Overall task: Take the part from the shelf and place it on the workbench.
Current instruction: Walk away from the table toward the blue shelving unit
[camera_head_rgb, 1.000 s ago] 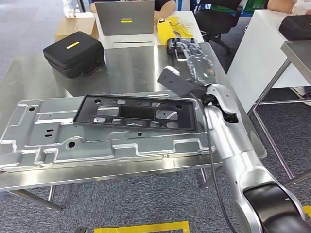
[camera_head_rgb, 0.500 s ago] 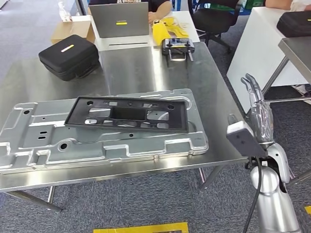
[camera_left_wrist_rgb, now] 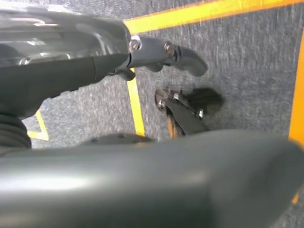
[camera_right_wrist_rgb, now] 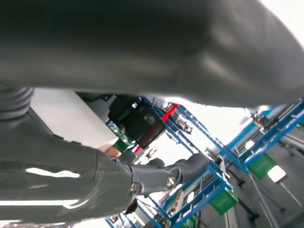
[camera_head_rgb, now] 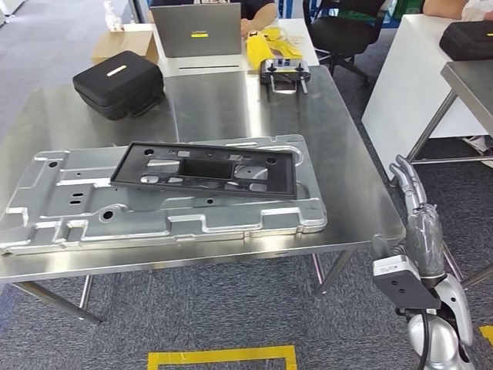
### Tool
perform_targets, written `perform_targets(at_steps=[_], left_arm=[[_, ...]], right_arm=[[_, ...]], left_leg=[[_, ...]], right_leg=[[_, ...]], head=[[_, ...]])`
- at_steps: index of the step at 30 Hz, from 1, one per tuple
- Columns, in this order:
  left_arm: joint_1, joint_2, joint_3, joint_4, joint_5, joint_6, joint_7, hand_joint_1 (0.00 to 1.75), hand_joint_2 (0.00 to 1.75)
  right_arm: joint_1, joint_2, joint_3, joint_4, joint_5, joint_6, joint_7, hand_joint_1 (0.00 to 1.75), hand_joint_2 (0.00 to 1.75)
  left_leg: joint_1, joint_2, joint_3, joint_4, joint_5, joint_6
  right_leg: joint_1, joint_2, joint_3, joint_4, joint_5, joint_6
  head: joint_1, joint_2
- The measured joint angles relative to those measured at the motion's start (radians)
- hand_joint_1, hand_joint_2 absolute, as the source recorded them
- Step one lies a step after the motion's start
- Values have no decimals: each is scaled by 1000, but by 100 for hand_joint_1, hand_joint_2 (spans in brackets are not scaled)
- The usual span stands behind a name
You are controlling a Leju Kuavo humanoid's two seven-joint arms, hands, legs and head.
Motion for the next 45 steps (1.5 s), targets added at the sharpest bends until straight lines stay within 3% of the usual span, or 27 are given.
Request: perform_targets(at_steps=[2, 3, 5, 6, 7, 8, 9, 11, 13, 15, 17, 20, 21, 22, 23, 24, 26, 28, 29, 31, 33, 36, 37, 39, 41, 43, 45], left_arm=[[1, 0, 3, 0, 1, 1, -1, 0, 0], [1, 0, 4, 0, 1, 1, -1, 0, 0], [1, -1, 8, 0, 1, 1, -3, 0, 0], [2, -2, 11, 0, 1, 1, -3, 0, 0], [3, -2, 14, 0, 1, 2, -4, 0, 0], [4, -2, 17, 0, 1, 3, -4, 0, 0], [4, -2, 19, 0, 1, 4, -5, 0, 0], [4, -3, 22, 0, 2, 5, -7, 0, 0], [4, -3, 25, 0, 3, 5, -8, 0, 0], [5, -3, 29, 0, 4, 6, -9, 0, 0], [7, -3, 35, 0, 4, 6, -9, 0, 0], [9, -4, 44, 0, 3, 7, -8, 0, 0], [9, -4, 45, 0, 2, 7, -8, 0, 0], [10, -4, 46, 0, 1, 7, -8, 0, 0], [10, -4, 48, 0, 0, 8, -8, 0, 0], [10, -4, 50, 0, -1, 8, -8, 0, 0], [8, -4, 54, 0, -2, 9, -8, 0, 0], [6, -4, 58, 0, -3, 9, -8, 0, 0], [5, -4, 61, 0, -4, 9, -7, 0, 0], [5, -4, 66, 0, -7, 9, -6, 0, 0], [7, -6, 70, 0, -11, 9, -5, 0, 0], [8, -6, 73, 0, -21, 9, -4, 0, 0], [8, -7, 74, 0, -25, 9, -3, 0, 0], [9, -7, 80, 0, -34, 8, 0, 0, 0], [9, -7, 89, 0, -42, 7, 1, 0, 0], [8, -9, 96, 0, -48, 5, 2, 0, 0], [8, -9, 100, 0, -56, 4, 3, 0, 0]], right_arm=[[18, 1, -2, -9, -6, -3, -6, 0, 0], [29, 2, -4, -12, -8, -5, -9, 0, 0], [53, 4, -9, -15, -15, -9, -15, 0, 0], [67, 5, -11, -16, -19, -9, -18, 0, 0], [80, 6, -13, -17, -24, -9, -22, 0, 0], [93, 8, -16, -18, -28, -9, -25, 0, 0], [105, 9, -18, -19, -32, -9, -29, 0, 0], [128, 12, -24, -23, -39, -8, -34, 0, 0], [152, 16, -28, -27, -50, -3, -38, 0, 0], [179, 24, -34, -29, -64, 6, -41, 0, 0], [202, 37, -41, -29, -87, 24, -43, 0, 0], [235, 64, -54, -25, -125, 59, -50, 0, 0], [245, 74, -59, -22, -134, 68, -54, 0, 0], [253, 84, -64, -18, -140, 76, -57, 0, 0], [260, 95, -69, -14, -144, 82, -59, 0, 0], [265, 106, -74, -10, -146, 89, -60, 0, 0], [273, 129, -85, -2, -148, 98, -61, 0, 0], [279, 151, -97, 6, -147, 103, -61, 0, 0], [281, 161, -104, 12, -147, 105, -61, 0, 0], [286, 182, -121, 25, -148, 109, -60, 0, 0], [293, 201, -143, 45, -146, 119, -58, 0, 0], [292, 239, -194, 95, -113, 165, -50, 0, 0], [292, 256, -218, 121, -91, 189, -49, 0, 0], [289, 292, -271, 181, -44, 242, -54, 0, 0], [280, 325, -327, 246, -6, 284, -69, 0, 0], [266, 352, -376, 299, 21, 305, -88, 0, 0], [252, 374, -417, 344, 48, 316, -86, 0, 0]], left_leg=[[5, 3, -12, -9, 21, 5], [8, 5, -21, -13, 33, 9], [8, 8, -45, -11, 50, 14], [8, 9, -58, -9, 58, 14], [8, 11, -71, -6, 66, 14], [8, 12, -83, -2, 72, 13], [9, 12, -95, 4, 77, 11], [8, 13, -115, 19, 83, 5], [5, 13, -127, 31, 89, -4], [5, 12, -134, 34, 98, -15], [8, 11, -142, 47, 78, -29], [17, 10, -180, 184, -49, -49], [20, 10, -192, 245, -82, -53], [22, 10, -194, 287, -95, -55], [24, 10, -181, 296, -85, -56], [25, 10, -150, 266, -58, -56], [26, 8, -46, 122, -7, -51], [23, 4, 36, -8, 3, -42], [21, 3, 50, -36, -1, -38], [19, 4, 41, -45, 4, -25], [19, 10, 20, -47, 23, -6], [14, 16, -23, -46, 58, 9], [11, 17, -38, -44, 68, 11], [6, 18, -68, -34, 84, 12], [1, 18, -95, -19, 95, 10], [-3, 18, -114, -2, 103, 4], [-4, 19, -126, 7, 115, -6]], right_leg=[[-1, 4, -8, 14, -27, 9], [-1, 6, -17, 43, -63, 12], [-1, 9, -44, 151, -153, 15], [-1, 9, -54, 207, -180, 18], [-1, 10, -52, 242, -186, 21], [-1, 10, -33, 242, -171, 23], [-2, 9, 4, 203, -145, 24], [-1, 9, 106, 61, -108, 23], [2, 10, 163, -34, -109, 17], [4, 10, 163, -48, -109, 5], [1, 6, 151, -51, -97, -15], [-1, 1, 117, -52, -70, -32], [-1, 0, 104, -51, -60, -31], [0, -1, 91, -51, -50, -30], [-1, -1, 79, -50, -41, -29], [-1, -1, 67, -50, -32, -26], [0, 0, 51, -48, -17, -18], [2, 0, 42, -46, -2, -8], [2, 0, 38, -45, 6, -2], [0, 0, 30, -44, 18, 10], [-2, 5, 13, -14, -25, 18], [-1, 9, -28, 154, -165, 21], [0, 9, -34, 207, -184, 21], [1, 9, 0, 223, -155, 18], [5, 9, 99, 103, -106, 7], [11, 9, 190, -34, -103, -4], [15, 8, 213, -84, -112, -11]], head=[[0, 0], [0, 0], [1, 0], [1, 0], [1, 0], [1, 0], [1, 0], [1, 0], [0, 0], [0, 0], [-1, 0], [-1, 0], [-1, 0], [-1, 0], [-1, 0], [-1, 0], [-1, 0], [-1, 0], [-1, 0], [-1, 0], [1, 0], [2, 0], [2, 0], [2, 0], [2, 0], [1, 0], [1, 0]])
